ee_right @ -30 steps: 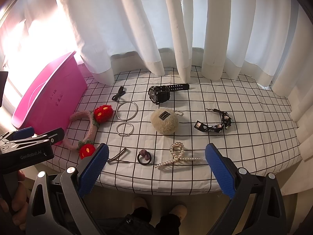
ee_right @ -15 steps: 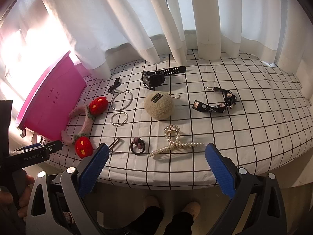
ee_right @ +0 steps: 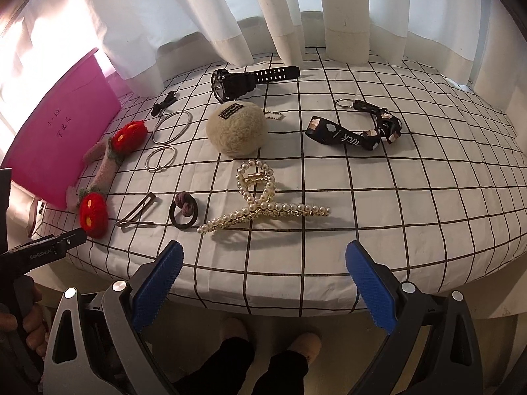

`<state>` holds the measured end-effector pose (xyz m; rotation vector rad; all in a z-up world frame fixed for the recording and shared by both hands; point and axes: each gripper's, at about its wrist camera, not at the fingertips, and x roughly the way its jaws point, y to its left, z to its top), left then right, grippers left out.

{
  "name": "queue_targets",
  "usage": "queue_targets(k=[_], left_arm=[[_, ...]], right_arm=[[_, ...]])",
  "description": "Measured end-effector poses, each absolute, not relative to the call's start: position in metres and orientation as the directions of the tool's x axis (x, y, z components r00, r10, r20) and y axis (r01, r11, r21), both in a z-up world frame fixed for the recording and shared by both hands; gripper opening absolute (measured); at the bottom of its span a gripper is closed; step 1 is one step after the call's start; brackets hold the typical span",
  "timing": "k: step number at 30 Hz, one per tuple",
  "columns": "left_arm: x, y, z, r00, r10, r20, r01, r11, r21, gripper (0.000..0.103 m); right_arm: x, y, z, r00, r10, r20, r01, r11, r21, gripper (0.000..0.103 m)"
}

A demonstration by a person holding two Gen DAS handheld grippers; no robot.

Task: Organize jewelry
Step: 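Reach the left gripper to the pink headband while the right gripper reaches the pearl claw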

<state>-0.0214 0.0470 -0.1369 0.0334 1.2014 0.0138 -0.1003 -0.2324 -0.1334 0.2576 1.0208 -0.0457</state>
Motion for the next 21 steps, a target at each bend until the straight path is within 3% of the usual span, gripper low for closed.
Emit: queue_targets(k=[11, 21], left_arm=[[0.024, 0.038, -0.123, 0.452, 0.002, -0.892, 0.019, 1.0, 0.012, 0.097], [0.057, 0.039, -0.132, 0.439, 0.008, -0.898, 0.051, 0.998, 0.034, 0.097]], right_arm=[[-0.065, -0.24, -0.15, 0.495, 0.075, -0.865, 0.218, 0.954, 0.207, 0.094], [-0.033, -0.236, -0.164, 0.43, -0.043, -0.902, 0.228, 0.972, 0.063, 0.094]])
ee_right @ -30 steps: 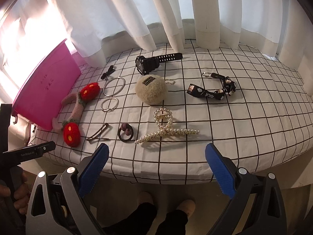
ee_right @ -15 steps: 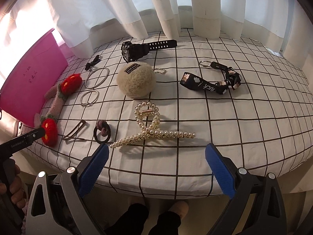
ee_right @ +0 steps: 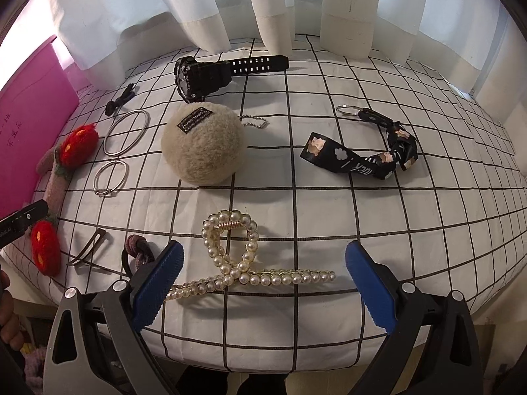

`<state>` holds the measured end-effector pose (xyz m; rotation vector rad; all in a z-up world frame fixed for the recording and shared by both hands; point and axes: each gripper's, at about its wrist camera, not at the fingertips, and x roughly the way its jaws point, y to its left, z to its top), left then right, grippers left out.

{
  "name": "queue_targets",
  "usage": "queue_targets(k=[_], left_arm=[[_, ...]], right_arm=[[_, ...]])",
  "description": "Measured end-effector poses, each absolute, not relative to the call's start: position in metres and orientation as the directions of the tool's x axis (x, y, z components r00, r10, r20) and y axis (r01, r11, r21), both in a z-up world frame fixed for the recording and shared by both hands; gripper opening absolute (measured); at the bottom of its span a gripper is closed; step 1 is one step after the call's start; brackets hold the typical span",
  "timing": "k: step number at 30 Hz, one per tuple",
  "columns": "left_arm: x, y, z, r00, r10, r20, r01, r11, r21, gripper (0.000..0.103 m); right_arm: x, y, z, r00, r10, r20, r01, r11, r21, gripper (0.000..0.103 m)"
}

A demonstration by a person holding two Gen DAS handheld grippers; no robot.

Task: Organize jewelry
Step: 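Reach the left gripper to the pink headband while the right gripper reaches the pearl claw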

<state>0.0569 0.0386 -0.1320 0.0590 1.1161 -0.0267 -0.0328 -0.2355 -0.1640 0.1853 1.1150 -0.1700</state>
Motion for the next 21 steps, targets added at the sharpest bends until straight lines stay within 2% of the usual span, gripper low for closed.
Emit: queue_targets(k=[9, 21], left_arm=[[0.072, 0.03, -0.154, 0.406, 0.013, -0.914, 0.089, 0.995, 0.053, 0.097], [0.093, 0.026, -0.173, 0.391, -0.036, -0.92, 0.1, 0.995, 0.003, 0.098]], right_arm=[[-0.028, -0.237, -0.181, 0.387, -0.048, -0.921, 0.232, 0.972, 0.047, 0.094], [-0.027, -0.229, -0.185, 0.408, -0.079, -0.91, 0.211, 0.977, 0.01, 0.095]])
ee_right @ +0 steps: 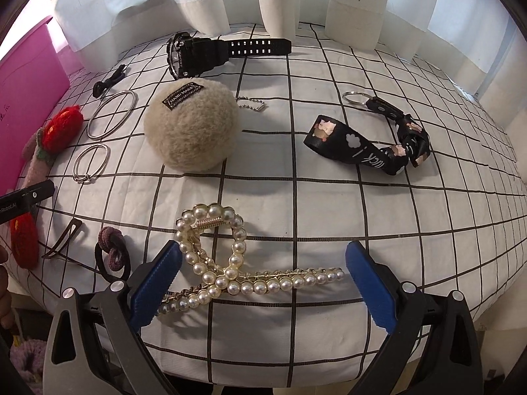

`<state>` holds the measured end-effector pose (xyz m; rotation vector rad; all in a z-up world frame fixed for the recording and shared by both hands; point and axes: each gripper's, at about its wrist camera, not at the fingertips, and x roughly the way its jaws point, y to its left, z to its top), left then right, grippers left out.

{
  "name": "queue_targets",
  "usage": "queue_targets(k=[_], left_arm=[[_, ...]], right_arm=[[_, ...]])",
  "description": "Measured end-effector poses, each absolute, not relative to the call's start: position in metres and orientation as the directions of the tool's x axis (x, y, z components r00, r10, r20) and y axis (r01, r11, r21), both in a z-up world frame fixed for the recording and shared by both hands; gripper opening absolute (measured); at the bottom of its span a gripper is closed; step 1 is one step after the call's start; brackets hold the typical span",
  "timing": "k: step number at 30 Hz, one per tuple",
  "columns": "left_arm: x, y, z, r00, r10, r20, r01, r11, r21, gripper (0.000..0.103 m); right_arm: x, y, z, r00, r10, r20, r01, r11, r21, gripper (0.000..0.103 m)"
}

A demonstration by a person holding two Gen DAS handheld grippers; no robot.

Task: Organize jewelry
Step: 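Reach the left gripper to the pink headband while the right gripper reaches the pearl claw, then close the left gripper on the headband while the right gripper grasps the pearl claw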

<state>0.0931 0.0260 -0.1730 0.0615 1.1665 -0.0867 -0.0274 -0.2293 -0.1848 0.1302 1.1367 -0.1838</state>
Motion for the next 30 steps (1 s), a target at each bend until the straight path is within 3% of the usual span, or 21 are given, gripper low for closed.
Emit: queue_targets(k=[14, 16, 19, 23, 25, 30], left_arm=[[0.08, 0.026, -0.17, 0.428, -0.038, -0.903, 0.092, 0.996, 0.001, 0.094], [0.073, 0.025, -0.166, 0.432, -0.047, -0.901, 0.109, 0.994, 0.001, 0.083], [0.069, 0.018, -0.161, 0.432, -0.063, -0.9, 0.138, 0.99, -0.003, 0.065], [0.064, 0.013, -0.158, 0.442, -0.07, -0.894, 0.145, 0.989, -0.006, 0.046], [0.061, 0.01, -0.156, 0.445, -0.075, -0.892, 0.16, 0.987, -0.003, 0.018], [0.06, 0.007, -0.153, 0.427, -0.082, -0.9, 0.162, 0.987, -0.013, 0.015]], right_arm=[[-0.027, -0.23, -0.183, 0.413, -0.062, -0.908, 0.185, 0.983, 0.018, 0.093], [-0.026, -0.23, -0.182, 0.414, -0.057, -0.909, 0.178, 0.984, 0.02, 0.093], [-0.027, -0.227, -0.177, 0.43, -0.045, -0.902, 0.154, 0.988, 0.024, 0.081], [-0.027, -0.226, -0.175, 0.432, -0.033, -0.901, 0.137, 0.99, 0.029, 0.08], [-0.027, -0.227, -0.174, 0.432, -0.027, -0.902, 0.134, 0.99, 0.034, 0.079], [-0.027, -0.231, -0.174, 0.441, 0.001, -0.897, 0.133, 0.989, 0.067, 0.078]])
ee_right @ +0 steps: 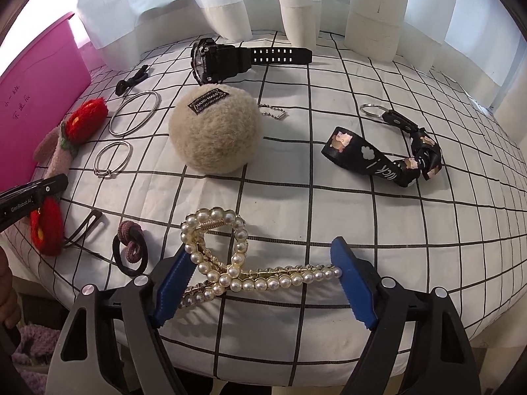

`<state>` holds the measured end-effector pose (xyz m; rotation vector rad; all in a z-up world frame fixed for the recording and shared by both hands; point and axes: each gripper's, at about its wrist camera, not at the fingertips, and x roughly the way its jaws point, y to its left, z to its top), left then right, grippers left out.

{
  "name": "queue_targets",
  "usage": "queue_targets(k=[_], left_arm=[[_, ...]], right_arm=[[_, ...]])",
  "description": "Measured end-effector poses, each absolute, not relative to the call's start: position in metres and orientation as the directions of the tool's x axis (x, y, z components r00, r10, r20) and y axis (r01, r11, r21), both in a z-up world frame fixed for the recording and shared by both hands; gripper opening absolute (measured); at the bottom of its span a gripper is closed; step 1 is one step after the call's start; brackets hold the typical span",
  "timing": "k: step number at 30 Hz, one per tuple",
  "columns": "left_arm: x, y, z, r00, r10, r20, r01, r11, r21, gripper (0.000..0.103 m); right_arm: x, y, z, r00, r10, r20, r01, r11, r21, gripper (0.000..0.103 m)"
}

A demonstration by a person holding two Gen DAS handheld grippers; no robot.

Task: Organize jewelry
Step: 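Close the left gripper on the headband while the right gripper grasps the pearl claw, then carry both items over the pink tub and open both grippers to drop them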

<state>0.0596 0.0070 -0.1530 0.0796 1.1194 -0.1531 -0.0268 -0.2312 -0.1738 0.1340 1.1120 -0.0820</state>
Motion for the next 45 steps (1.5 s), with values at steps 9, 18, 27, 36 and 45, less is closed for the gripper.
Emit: queue_targets(k=[9, 18, 27, 36, 45], left_arm=[[0.058, 0.006, -0.134, 0.463, -0.096, -0.881, 0.163, 0.986, -0.022, 0.013], [0.05, 0.003, -0.099, 0.524, -0.114, -0.844, 0.171, 0.985, -0.027, 0.012], [0.042, -0.002, -0.056, 0.585, -0.124, -0.801, 0.16, 0.986, -0.036, 0.012], [0.019, -0.004, 0.012, 0.681, -0.103, -0.725, 0.093, 0.994, -0.054, 0.012], [-0.005, 0.013, 0.082, 0.782, -0.035, -0.622, -0.016, 0.997, -0.075, 0.012]], right_arm=[[-0.029, -0.234, -0.164, 0.488, 0.039, -0.872, 0.112, 0.988, 0.108, 0.078], [-0.029, -0.237, -0.147, 0.546, 0.065, -0.835, 0.099, 0.985, 0.142, 0.078], [-0.022, -0.24, -0.107, 0.605, 0.094, -0.791, 0.052, 0.986, 0.157, 0.078], [-0.002, -0.239, -0.047, 0.681, 0.175, -0.711, -0.08, 0.983, 0.165, 0.078], [0.042, -0.205, 0.008, 0.712, 0.319, -0.625, -0.272, 0.947, 0.173, 0.078]])
